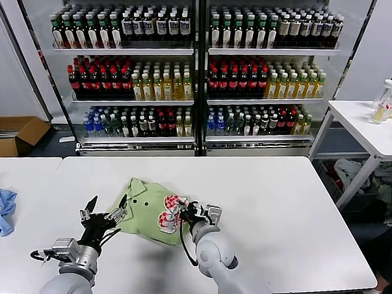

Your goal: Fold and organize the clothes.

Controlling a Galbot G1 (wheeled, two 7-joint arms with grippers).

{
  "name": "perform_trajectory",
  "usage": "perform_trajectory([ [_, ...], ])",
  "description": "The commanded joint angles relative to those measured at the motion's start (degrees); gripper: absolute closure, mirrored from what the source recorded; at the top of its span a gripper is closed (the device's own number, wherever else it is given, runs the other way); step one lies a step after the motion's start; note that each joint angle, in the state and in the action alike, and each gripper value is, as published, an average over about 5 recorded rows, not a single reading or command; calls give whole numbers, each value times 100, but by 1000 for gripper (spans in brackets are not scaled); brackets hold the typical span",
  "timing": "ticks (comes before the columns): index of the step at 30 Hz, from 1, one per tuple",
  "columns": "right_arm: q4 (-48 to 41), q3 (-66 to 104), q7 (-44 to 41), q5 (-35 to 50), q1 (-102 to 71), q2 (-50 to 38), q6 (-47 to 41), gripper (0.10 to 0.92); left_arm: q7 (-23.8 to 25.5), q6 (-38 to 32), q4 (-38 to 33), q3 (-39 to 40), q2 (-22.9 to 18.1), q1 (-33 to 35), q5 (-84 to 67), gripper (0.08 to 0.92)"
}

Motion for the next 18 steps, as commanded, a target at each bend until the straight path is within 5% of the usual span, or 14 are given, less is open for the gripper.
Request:
perform_trajectory([
  [1, -374, -107, -163, -419, 318, -180, -255, 696, -20, -32, -11, -103, -23, 70, 28, 177],
  [8, -603, 28, -1255, -1198, 762, -1016, -286, 879, -13, -56, -2, -80, 35, 79, 24, 177],
  [18, -761, 218, -2036, -1688, 1436, -2156, -224, 900, -3, -65, 29, 43, 116, 35, 33, 177],
])
